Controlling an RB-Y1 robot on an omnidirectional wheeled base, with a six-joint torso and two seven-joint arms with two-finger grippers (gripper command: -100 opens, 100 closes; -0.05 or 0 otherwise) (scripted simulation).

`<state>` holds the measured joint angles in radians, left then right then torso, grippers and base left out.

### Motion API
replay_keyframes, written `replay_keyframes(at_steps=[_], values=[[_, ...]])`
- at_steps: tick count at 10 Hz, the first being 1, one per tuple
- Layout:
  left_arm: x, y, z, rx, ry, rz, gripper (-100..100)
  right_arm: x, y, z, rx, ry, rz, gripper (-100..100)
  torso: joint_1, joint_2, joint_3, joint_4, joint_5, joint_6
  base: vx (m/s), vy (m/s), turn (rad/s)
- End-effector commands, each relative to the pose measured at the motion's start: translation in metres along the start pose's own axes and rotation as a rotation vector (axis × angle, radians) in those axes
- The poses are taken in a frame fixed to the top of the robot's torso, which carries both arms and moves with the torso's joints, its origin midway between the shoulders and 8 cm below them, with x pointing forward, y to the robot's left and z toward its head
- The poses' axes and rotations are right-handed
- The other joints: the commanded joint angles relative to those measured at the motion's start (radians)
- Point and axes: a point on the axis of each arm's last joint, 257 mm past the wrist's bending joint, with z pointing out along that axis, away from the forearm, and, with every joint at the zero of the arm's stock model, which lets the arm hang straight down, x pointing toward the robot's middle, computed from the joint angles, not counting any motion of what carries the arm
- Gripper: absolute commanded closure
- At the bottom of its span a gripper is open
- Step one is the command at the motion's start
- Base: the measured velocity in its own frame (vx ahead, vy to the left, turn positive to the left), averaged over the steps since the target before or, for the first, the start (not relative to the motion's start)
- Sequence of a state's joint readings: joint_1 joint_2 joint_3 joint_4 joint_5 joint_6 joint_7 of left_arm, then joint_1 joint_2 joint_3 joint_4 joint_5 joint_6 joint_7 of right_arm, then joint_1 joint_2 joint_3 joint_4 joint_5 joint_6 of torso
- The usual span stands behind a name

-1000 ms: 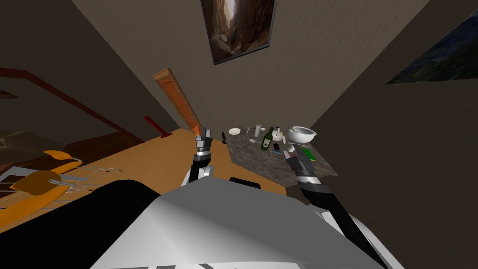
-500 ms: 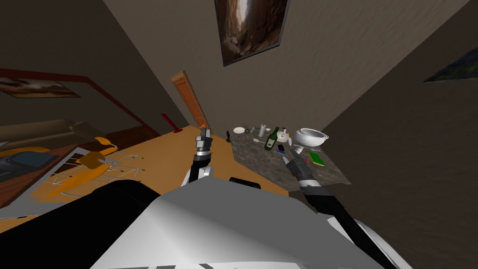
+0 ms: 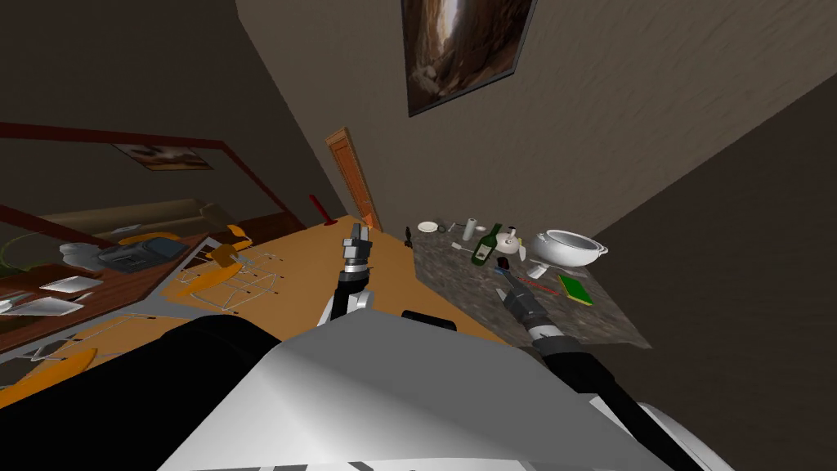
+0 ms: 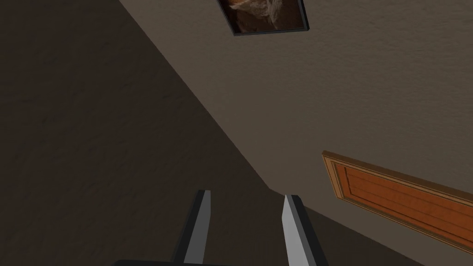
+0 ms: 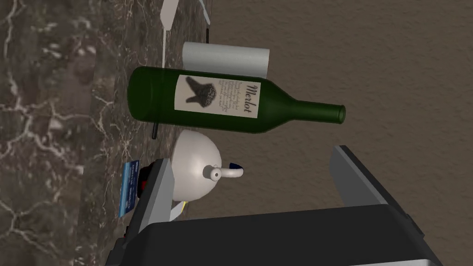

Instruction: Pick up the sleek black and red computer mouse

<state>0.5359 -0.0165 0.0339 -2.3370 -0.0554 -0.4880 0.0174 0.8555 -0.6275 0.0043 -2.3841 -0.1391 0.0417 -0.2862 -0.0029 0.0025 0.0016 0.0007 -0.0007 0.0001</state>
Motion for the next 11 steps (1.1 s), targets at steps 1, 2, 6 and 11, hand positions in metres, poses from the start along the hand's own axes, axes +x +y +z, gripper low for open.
replay_keyframes(at_steps=[1,2,6,11], values=[[0.000,0.000,0.000,0.000,0.000,0.000,0,-0.001,-0.013,-0.002,0.057,0.000,-0.002,-100,0.000,0.000,0.000,0.000,0.000,0.000,-0.052,-0.006,0.189],[0.000,0.000,0.000,0.000,0.000,0.000,0,-0.002,-0.016,-0.003,0.069,-0.004,-0.003,-100,0.000,0.000,0.000,0.000,0.000,0.000,-0.023,-0.007,-0.002],[0.000,0.000,0.000,0.000,0.000,0.000,0,-0.006,-0.062,-0.024,0.255,0.002,-0.019,-100,-0.001,-0.001,-0.001,0.000,0.000,0.000,-0.040,-0.014,0.234],[0.000,0.000,0.000,0.000,0.000,0.000,0,-0.013,-0.105,-0.052,0.439,0.004,-0.040,-100,-0.001,-0.002,-0.001,0.000,0.000,0.001,-0.035,-0.010,0.179]])
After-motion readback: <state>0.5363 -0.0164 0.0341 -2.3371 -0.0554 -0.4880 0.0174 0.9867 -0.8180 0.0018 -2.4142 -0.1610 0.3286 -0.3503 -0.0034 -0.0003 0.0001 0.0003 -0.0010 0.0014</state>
